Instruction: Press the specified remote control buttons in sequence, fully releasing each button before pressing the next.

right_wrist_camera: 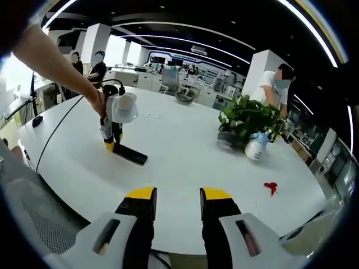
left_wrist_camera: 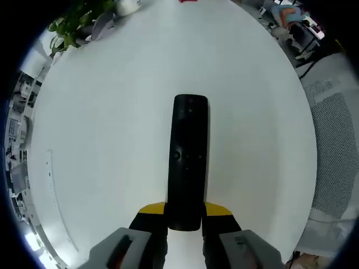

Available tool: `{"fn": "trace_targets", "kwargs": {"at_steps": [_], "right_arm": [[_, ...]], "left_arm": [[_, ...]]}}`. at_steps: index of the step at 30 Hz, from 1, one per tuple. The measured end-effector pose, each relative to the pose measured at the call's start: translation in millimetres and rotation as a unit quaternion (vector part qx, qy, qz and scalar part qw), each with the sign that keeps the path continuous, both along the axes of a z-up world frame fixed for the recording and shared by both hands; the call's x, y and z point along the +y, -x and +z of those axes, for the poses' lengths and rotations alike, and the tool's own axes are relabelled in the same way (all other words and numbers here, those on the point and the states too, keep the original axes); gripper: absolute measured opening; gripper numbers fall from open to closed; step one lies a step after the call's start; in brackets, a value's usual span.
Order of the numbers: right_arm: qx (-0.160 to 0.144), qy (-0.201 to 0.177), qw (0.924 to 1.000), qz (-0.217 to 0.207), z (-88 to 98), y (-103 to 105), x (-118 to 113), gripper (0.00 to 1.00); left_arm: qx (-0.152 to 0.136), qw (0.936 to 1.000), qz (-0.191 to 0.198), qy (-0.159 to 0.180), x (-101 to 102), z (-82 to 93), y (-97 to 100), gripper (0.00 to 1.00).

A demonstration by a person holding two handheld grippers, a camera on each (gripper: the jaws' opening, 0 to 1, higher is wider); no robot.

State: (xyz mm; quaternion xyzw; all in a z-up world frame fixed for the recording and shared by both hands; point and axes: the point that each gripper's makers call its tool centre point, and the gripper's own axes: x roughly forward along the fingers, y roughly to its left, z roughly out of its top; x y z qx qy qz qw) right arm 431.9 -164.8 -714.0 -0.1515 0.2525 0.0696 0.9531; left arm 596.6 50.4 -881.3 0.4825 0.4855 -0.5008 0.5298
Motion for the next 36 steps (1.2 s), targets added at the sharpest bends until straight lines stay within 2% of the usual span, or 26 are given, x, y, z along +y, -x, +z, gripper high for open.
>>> {"fn": "trace_targets", "kwargs": {"at_steps": [8, 36], "right_arm": [[-0.001, 0.001, 1.0000, -0.002, 0.6, -0.3, -1.2, 0.32], [0.003, 0.009, 0.9999, 0.009, -0.9, 0.3, 2.8, 0.31]], "left_arm": [[0.003, 0.9998, -0.012, -0.012, 3.2, -1.4, 16.1, 0.21], [0.007, 0.9999, -0.005, -0.011, 5.1, -1.4, 59.9, 0.21]]}}
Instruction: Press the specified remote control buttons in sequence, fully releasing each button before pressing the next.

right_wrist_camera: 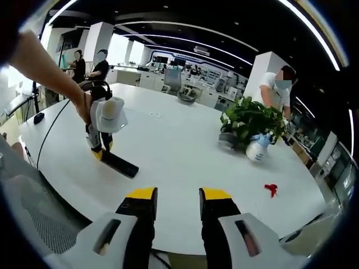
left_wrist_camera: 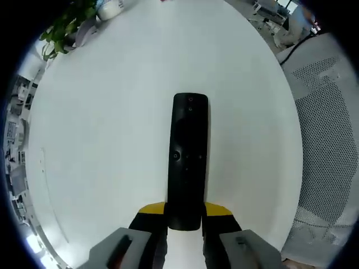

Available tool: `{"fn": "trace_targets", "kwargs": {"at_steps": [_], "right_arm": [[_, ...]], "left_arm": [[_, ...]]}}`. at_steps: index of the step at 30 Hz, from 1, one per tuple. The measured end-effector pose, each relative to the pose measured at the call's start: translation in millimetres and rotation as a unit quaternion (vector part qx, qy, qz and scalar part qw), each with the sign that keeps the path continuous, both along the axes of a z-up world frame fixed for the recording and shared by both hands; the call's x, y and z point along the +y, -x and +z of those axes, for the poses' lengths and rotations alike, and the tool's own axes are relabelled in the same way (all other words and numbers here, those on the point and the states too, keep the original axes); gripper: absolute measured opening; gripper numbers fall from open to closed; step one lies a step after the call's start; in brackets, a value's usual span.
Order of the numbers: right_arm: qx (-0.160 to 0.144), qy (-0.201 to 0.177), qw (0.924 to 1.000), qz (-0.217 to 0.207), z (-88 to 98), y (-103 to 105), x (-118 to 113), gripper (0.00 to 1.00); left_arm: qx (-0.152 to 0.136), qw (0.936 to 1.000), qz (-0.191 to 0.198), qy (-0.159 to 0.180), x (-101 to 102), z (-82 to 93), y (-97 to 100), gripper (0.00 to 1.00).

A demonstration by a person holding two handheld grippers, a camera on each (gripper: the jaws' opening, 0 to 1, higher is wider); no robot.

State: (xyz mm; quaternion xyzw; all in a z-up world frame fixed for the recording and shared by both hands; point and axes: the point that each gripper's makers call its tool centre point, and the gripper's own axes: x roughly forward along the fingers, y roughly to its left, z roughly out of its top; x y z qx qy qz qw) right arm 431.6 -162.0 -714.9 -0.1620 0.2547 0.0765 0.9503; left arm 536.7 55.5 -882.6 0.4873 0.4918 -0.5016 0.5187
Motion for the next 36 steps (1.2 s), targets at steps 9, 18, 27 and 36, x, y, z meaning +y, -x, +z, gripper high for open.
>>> {"fn": "trace_targets", "kwargs": {"at_steps": [9, 18, 27, 36], "right_arm": [[0.003, 0.003, 1.0000, 0.007, -1.5, 0.4, 2.3, 0.30], [0.010, 0.008, 0.9999, 0.007, -4.5, 1.3, 1.3, 0.29], [0.009, 0.000, 0.9998, 0.018, -3.1, 1.9, 6.3, 0.28], [0.008, -0.002, 0.9998, 0.018, -3.2, 2.0, 5.9, 0.28]], "left_arm": [[-0.004, 1.0000, 0.003, 0.000, 4.3, 0.6, 15.9, 0.22], [-0.007, 0.9999, 0.012, 0.002, 4.8, 1.0, 29.5, 0.22], [-0.015, 0.9995, 0.025, 0.010, 6.0, 1.5, 40.3, 0.22], [-0.013, 0.9991, 0.036, 0.016, 5.1, 1.5, 52.3, 0.22]]}}
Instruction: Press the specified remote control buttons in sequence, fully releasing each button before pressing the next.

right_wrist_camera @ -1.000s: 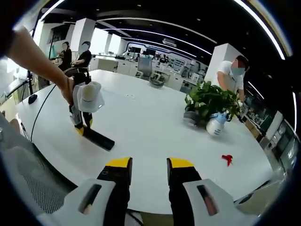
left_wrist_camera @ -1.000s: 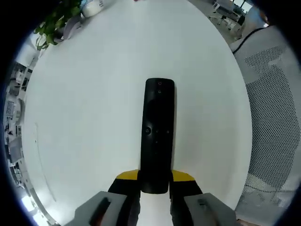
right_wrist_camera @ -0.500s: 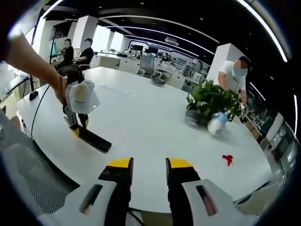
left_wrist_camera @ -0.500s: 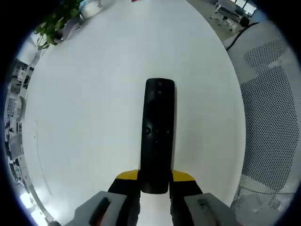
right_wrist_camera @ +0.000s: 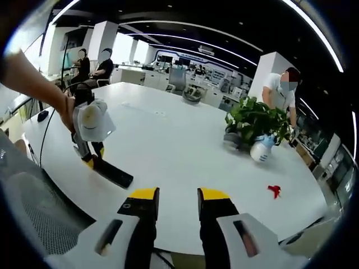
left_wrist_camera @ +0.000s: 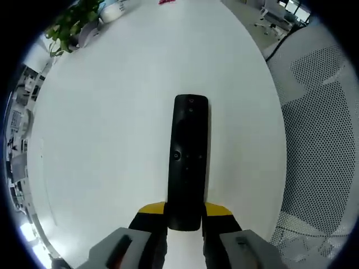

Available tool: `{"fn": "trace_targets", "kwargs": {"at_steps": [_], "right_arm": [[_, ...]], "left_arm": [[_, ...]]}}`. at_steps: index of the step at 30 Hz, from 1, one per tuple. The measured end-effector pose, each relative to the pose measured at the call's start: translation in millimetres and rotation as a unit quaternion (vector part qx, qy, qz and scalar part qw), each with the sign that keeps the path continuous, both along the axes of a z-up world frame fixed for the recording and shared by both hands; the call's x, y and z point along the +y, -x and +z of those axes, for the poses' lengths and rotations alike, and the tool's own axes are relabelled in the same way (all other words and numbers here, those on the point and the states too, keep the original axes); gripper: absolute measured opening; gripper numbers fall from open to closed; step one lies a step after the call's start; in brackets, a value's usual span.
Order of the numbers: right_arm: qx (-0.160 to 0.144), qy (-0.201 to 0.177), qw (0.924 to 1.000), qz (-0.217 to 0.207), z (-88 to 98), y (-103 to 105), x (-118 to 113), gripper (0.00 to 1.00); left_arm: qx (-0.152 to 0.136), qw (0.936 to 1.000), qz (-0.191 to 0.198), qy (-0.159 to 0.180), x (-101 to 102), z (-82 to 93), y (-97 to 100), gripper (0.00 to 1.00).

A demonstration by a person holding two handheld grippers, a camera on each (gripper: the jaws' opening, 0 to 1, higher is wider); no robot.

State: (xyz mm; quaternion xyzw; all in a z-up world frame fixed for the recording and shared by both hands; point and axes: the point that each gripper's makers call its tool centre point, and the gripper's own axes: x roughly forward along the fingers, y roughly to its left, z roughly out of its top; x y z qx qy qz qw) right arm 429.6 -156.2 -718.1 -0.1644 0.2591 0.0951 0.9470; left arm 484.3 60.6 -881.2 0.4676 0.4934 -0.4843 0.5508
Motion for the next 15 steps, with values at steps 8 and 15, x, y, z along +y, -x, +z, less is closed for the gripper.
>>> {"fn": "trace_targets", "kwargs": {"at_steps": [8, 15], "right_arm": [[0.001, 0.000, 1.0000, 0.001, -0.2, 0.4, 0.1, 0.27], [0.005, 0.003, 1.0000, -0.002, -1.7, 1.0, -1.5, 0.26]], "left_arm": [[0.004, 0.9999, 0.008, 0.009, -1.0, 0.1, 11.4, 0.22], [0.008, 0.9993, 0.027, 0.027, -1.5, 0.2, 21.8, 0.22]]}}
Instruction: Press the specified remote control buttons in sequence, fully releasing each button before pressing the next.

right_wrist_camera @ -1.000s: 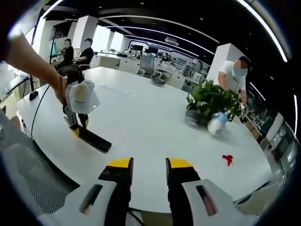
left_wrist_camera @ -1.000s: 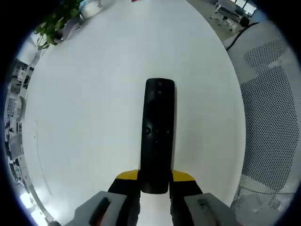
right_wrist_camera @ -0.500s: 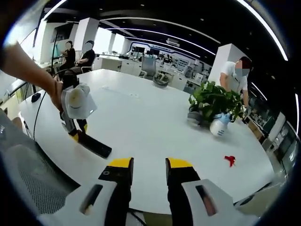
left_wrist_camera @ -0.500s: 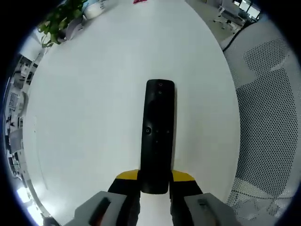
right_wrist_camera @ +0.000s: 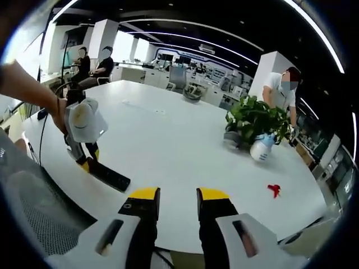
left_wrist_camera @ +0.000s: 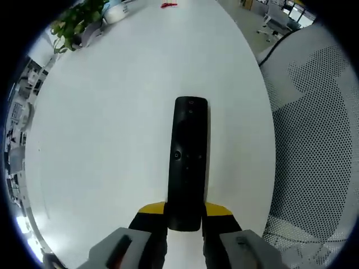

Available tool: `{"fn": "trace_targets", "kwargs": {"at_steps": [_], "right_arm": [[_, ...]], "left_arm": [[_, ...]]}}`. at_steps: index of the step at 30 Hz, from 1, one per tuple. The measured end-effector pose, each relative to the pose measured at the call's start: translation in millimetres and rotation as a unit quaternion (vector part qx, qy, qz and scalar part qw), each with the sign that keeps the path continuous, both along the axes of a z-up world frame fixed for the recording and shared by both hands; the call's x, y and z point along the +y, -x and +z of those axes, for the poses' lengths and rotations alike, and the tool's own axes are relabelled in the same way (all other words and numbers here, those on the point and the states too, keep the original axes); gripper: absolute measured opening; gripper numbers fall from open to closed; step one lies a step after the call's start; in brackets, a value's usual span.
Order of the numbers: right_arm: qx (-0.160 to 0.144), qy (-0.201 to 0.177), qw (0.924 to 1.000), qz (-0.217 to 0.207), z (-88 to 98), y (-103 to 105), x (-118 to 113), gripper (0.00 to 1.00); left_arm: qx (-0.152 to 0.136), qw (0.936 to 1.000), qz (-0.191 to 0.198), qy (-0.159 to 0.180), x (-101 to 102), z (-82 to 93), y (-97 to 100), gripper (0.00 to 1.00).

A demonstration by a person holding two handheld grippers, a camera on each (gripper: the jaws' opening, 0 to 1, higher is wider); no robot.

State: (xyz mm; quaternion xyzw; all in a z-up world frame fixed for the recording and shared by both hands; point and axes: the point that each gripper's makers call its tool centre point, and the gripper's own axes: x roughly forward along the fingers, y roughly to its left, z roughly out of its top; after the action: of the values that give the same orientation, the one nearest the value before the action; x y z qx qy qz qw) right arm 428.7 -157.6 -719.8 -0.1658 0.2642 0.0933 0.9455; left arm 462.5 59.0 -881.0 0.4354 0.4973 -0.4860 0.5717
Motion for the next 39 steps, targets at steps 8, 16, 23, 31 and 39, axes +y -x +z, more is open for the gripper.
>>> {"fn": "trace_targets", "kwargs": {"at_steps": [8, 16, 23, 31, 39], "right_arm": [[0.007, -0.002, 1.0000, 0.005, -2.2, 0.9, 3.4, 0.28], [0.016, -0.005, 0.9998, -0.004, -5.6, 0.7, 0.4, 0.30], [0.019, -0.017, 0.9997, -0.002, -4.3, 1.6, 3.2, 0.26], [0.047, -0.061, 0.9965, 0.032, -5.3, 0.9, 19.8, 0.28], [0.056, -0.095, 0.9921, 0.061, 6.6, -16.8, 34.2, 0.25]], "left_arm": [[-0.006, 0.9998, 0.008, 0.017, 1.0, 0.3, 7.5, 0.22], [-0.006, 0.9989, 0.016, 0.043, -1.7, 0.8, 19.9, 0.22], [-0.011, 0.9964, 0.033, 0.077, -0.9, 1.6, 28.3, 0.22], [-0.014, 0.9924, 0.033, 0.117, -1.2, 2.4, 31.6, 0.22], [-0.019, 0.9880, 0.029, 0.150, -6.5, 2.7, 35.6, 0.23]]}}
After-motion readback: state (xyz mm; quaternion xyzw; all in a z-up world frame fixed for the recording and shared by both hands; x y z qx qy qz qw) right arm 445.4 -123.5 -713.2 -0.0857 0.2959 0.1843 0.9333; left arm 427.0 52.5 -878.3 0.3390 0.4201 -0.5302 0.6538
